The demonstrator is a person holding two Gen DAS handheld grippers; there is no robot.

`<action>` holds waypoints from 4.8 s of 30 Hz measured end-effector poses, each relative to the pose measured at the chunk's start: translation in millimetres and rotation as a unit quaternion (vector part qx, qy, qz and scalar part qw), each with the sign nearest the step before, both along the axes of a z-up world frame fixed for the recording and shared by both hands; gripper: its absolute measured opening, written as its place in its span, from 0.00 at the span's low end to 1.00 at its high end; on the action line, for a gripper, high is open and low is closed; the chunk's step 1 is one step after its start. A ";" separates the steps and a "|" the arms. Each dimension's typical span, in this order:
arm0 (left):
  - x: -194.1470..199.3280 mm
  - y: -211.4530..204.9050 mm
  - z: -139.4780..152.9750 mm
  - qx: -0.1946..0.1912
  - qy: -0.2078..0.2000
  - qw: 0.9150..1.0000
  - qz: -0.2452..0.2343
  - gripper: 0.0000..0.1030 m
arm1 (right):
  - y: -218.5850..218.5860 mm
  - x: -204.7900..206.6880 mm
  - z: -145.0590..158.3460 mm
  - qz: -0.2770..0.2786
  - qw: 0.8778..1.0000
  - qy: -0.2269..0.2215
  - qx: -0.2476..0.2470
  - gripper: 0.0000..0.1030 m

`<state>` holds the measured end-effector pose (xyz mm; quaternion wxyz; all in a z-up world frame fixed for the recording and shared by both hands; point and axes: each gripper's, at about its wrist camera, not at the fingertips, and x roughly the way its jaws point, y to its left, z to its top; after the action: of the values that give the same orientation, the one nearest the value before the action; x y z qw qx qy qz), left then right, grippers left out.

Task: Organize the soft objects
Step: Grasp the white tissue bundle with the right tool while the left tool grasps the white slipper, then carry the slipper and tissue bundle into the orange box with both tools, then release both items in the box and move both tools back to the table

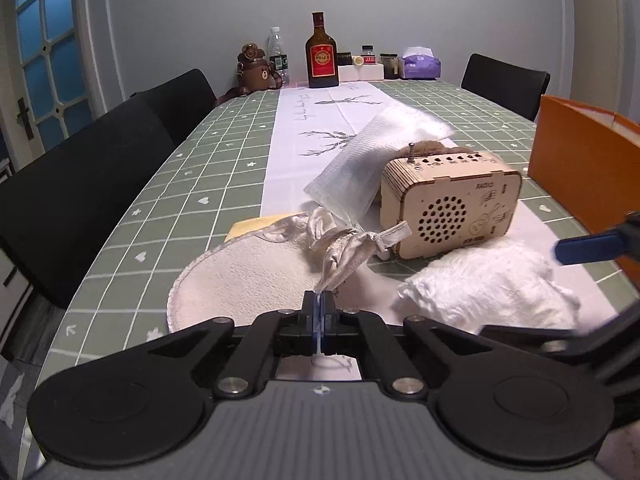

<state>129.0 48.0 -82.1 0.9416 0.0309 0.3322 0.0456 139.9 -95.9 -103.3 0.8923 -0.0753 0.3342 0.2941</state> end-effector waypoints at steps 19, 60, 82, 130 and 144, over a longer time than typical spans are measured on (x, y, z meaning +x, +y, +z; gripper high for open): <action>-19.2 -1.7 12.8 -0.027 -0.010 1.000 -0.006 0.01 | -1.8 7.4 -19.3 -0.016 0.999 -0.007 -0.048 0.40; -34.0 -85.2 154.3 0.050 -0.165 0.977 -0.122 0.00 | -112.0 -39.8 145.7 -0.016 0.991 -0.134 0.020 0.23; 58.1 -217.8 185.6 0.019 -0.157 0.951 -0.267 0.00 | -242.6 31.2 187.1 -0.137 0.985 -0.104 -0.025 0.23; 182.3 -249.8 71.7 -0.105 0.057 0.955 -0.272 0.41 | -250.3 172.4 71.8 -0.103 0.969 0.056 -0.216 0.61; 112.3 -204.6 131.9 -0.059 -0.048 0.964 -0.256 0.49 | -238.9 106.9 147.7 -0.151 0.971 -0.038 -0.179 0.70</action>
<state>241.3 -156.5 49.7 0.9369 0.0566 0.2697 -0.2153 246.8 -334.8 44.4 0.9104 -0.1932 0.3551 0.0882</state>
